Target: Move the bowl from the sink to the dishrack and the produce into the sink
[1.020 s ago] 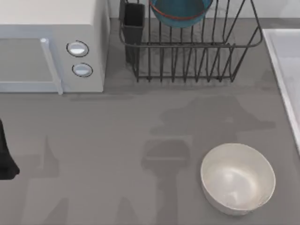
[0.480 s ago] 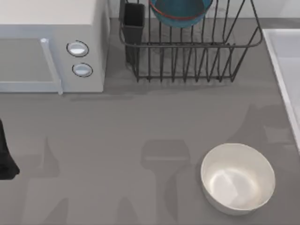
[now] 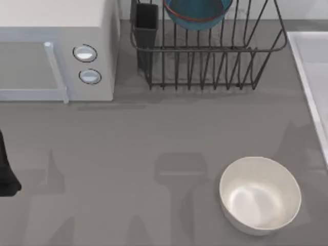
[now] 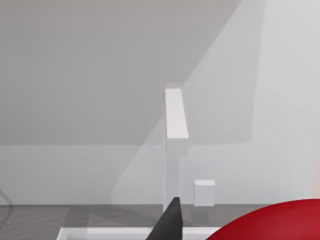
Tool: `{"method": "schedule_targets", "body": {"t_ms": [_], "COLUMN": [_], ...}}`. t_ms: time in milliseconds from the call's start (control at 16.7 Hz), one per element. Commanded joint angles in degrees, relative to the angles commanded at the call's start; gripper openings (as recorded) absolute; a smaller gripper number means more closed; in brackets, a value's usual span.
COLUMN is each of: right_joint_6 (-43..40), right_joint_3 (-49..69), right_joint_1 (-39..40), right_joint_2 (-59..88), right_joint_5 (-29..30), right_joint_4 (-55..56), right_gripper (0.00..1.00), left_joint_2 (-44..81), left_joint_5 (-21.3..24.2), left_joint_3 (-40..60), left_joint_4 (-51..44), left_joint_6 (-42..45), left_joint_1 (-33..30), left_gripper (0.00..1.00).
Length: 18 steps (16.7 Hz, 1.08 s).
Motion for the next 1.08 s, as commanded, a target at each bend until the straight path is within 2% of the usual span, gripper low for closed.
{"method": "schedule_targets", "body": {"t_ms": [300, 780, 1080], "right_joint_6": [0.0, -0.1, -0.4], "right_joint_3": [-0.6, -4.8, -6.3], "right_joint_1": [-0.3, -0.5, -0.3], "right_joint_2": [6.4, 33.5, 41.2], "right_joint_5": [-0.1, 0.0, 0.4], "right_joint_4": [6.6, 39.0, 47.6], "right_gripper": [0.0, 0.0, 0.0], "left_joint_2": [0.0, 0.0, 0.0], "left_joint_5": [0.0, 0.0, 0.0], "left_joint_3": [0.0, 0.0, 0.0], "left_joint_4": [0.0, 0.0, 0.0], "left_joint_6": [0.0, 0.0, 0.0], "left_joint_1": [0.0, 0.0, 0.0], "left_gripper": [1.0, 1.0, 1.0]}}
